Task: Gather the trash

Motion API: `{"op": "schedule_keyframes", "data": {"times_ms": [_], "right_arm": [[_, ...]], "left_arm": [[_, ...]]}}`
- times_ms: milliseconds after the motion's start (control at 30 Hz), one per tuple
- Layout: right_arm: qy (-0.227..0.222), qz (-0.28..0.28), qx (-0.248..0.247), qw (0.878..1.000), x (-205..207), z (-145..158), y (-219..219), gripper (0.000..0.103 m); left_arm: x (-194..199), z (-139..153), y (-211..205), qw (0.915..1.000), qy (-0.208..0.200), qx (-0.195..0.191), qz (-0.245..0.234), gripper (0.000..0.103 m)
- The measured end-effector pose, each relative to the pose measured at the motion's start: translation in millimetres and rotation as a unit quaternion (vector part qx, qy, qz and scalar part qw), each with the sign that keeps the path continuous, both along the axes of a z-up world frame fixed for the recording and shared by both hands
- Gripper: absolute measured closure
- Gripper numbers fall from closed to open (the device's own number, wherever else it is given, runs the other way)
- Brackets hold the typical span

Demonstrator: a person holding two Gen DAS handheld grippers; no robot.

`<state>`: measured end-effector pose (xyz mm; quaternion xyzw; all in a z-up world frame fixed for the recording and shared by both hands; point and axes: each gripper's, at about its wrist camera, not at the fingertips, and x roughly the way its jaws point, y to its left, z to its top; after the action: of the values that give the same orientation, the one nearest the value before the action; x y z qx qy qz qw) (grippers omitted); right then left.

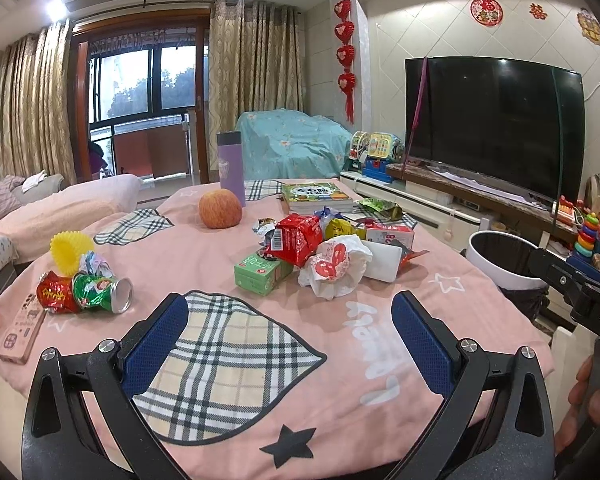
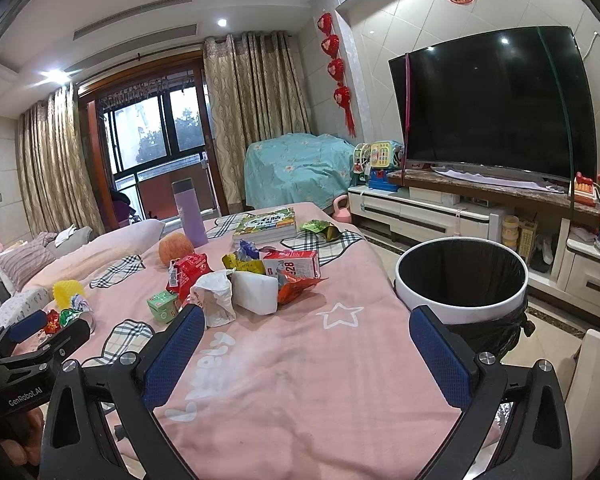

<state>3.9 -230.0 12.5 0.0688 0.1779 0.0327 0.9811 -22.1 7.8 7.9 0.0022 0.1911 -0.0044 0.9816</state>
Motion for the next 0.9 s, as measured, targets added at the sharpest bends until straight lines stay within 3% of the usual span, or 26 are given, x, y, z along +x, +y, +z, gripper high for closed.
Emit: {"op": "schedule_keyframes", "data": {"times_ms": [433,900], "right_arm": [[0.009,0.007,0.001,1.0,5.8,-4.1,7.2,0.0],[0.055,0.035,0.013,0.998,52.1,-10.6,-3.0,0.0]], "left_arm": [[12.1,-9.5,0.5,0.9998,0.021,-0.002,-0.007,0.0],[61.5,-21.3,-4.2,0.9974,0.069,0.004,-0.023,0.0]]}}
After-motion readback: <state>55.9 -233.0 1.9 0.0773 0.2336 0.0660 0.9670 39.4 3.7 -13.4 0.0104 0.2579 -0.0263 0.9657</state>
